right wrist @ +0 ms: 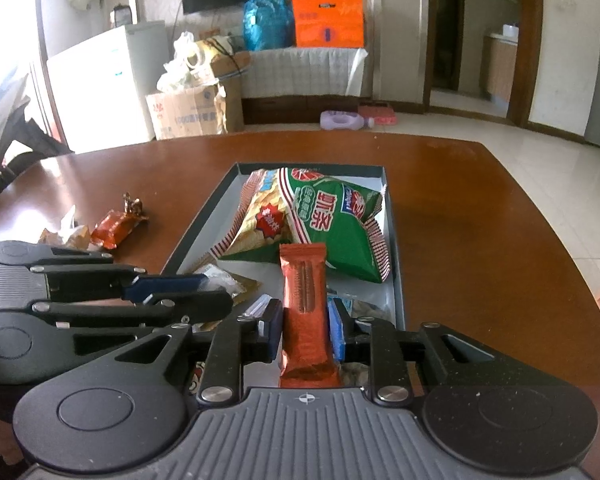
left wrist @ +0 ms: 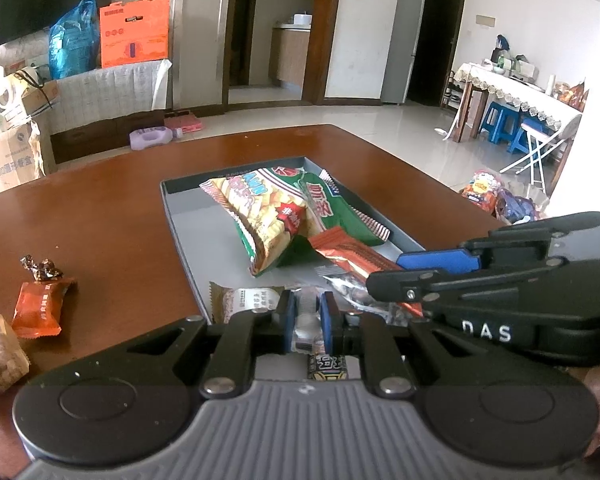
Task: Organize snacks
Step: 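Lower the small packet and wafer bar into the box and open both tools, then move both tools back from the box to the snack pile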
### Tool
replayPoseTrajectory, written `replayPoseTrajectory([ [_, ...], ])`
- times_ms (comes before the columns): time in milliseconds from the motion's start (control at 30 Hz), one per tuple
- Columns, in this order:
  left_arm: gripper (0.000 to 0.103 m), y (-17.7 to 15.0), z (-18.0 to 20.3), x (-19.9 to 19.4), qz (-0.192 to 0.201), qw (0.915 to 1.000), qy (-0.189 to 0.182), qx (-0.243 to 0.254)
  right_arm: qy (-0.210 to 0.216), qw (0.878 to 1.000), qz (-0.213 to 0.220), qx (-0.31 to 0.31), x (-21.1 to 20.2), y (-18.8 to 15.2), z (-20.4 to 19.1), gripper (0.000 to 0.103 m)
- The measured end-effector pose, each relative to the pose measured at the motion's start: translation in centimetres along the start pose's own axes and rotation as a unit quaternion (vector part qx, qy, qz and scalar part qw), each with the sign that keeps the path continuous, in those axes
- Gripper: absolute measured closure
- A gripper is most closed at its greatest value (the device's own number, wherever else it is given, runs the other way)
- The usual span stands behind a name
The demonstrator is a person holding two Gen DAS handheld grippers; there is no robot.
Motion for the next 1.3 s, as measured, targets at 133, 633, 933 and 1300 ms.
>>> replayPoseTrajectory([
  [133, 0.092, -0.1, 0.0, 0.0, -0.004, 1.0, 0.005, 0.001, 0.0, 1.0, 0.005, 0.002, -0.2, 0.3, 0.0, 0.073],
  [633, 0.084, 0.1, -0.4, -0.1, -0.002, 0.9999, 0.009, -0.005, 0.002, 1.0, 0.022, 0.01, -0.7, 0.8, 0.0, 0.071],
  [933, 0.058, 0.3, -1.7, -1.9, 0.017, 0.9998, 0.014, -0.002, 0.017, 0.999, 0.039, 0.01, -0.8, 1.6, -1.3, 0.066],
  [1300, 0.04, 0.2, -4.5, -4.1, 0.029, 0.9987, 0.039, -0.017, 0.033, 0.997, 0.068, 0.019, -1.3, 2.8, -2.5, 0.063],
])
Point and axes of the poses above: each gripper's, at about its wrist camera, not at the fingertips, and x roughly the way its jaws point, z to its right, y to its top, the point moved 7 cm from there along x, roughly the way its jaws point, and after that the axes turned 7 degrees about y, right-handed, at the moved point
